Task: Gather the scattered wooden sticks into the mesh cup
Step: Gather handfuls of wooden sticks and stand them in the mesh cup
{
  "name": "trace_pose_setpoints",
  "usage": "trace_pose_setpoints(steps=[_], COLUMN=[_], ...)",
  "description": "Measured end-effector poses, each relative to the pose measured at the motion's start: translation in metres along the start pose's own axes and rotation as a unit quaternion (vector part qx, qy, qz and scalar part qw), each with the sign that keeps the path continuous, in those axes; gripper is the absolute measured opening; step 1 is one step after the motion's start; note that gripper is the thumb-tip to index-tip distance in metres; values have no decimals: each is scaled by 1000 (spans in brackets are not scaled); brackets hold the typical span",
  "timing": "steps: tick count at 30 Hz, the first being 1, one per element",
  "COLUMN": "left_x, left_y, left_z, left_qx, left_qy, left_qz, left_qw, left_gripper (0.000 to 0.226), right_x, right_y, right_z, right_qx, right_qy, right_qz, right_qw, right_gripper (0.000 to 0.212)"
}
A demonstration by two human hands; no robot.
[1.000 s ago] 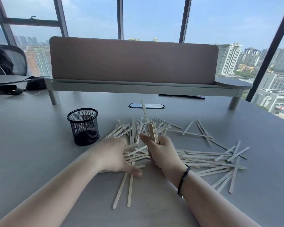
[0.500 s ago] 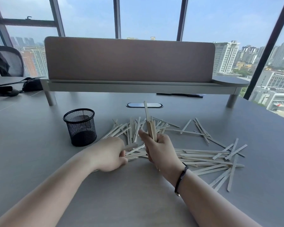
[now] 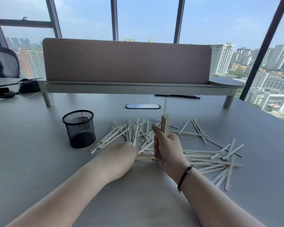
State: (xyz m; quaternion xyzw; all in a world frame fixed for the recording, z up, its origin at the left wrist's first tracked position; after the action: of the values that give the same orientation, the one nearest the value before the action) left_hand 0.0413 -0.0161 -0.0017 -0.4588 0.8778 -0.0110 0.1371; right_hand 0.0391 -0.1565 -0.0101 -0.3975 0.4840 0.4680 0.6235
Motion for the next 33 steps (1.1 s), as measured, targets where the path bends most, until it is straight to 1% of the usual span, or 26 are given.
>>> trace_pose_setpoints(steps=[2, 6, 11, 13, 16, 19, 23, 26, 27, 29, 30, 31, 33], left_x=[-2, -2, -5, -8, -17, -27, -36, -42, -43, -46, -48, -51, -55], left_y=[2, 4, 3, 3, 5, 7, 7, 6, 6, 9, 11, 13, 13], left_z=[-2, -3, -3, -2, -7, -17, -15, -13, -14, -20, -24, -26, -25], left_qx=[10, 21, 21, 32, 87, 155, 242, 267, 279, 312, 327, 336, 334], left_qy=[21, 52, 116, 135, 157, 229, 330, 398, 424, 473, 511, 558, 668], left_qz=[-4, -11, -53, -68, -83, -103, -122, -163, -162, -150, -154, -164, -172], left_qw=[1000, 998, 992, 988, 980, 956, 904, 863, 846, 810, 780, 740, 642], left_gripper=[15, 18, 12, 15, 18, 12, 18, 9, 17, 45, 55, 62, 64], right_x=[-2, -8, -15, -14, -13, -12, -6, 1, 2, 2, 0, -3, -8], right_y=[1, 3, 5, 6, 7, 8, 9, 12, 13, 15, 16, 16, 16], right_z=[0, 1, 0, 2, 6, 7, 9, 16, 18, 21, 21, 21, 20], right_qx=[-7, -18, -15, -20, -32, -33, -37, -55, -61, -68, -70, -71, -73], right_qy=[-17, -24, -35, -27, -36, -33, 22, 35, 33, 29, 30, 31, 22], right_qz=[0, -4, -8, -9, -2, 6, 8, 10, 12, 13, 8, 1, -15], right_qw=[1000, 1000, 999, 999, 999, 999, 999, 998, 998, 997, 997, 997, 997], right_gripper=[53, 64, 68, 68, 68, 68, 66, 62, 62, 62, 63, 64, 65])
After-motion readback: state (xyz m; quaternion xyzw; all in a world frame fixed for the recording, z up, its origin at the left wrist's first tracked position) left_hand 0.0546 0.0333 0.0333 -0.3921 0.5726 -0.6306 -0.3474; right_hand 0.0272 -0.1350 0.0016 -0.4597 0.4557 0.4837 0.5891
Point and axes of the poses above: each hand's wrist, its own y-axis away from the middle knuckle, its own z-axis out of the palm, x = y × z, the point moved 6 cm from there along -y, towards the middle knuckle, and after that the axes turned 1 degree about -z, right-handed, at the moved point
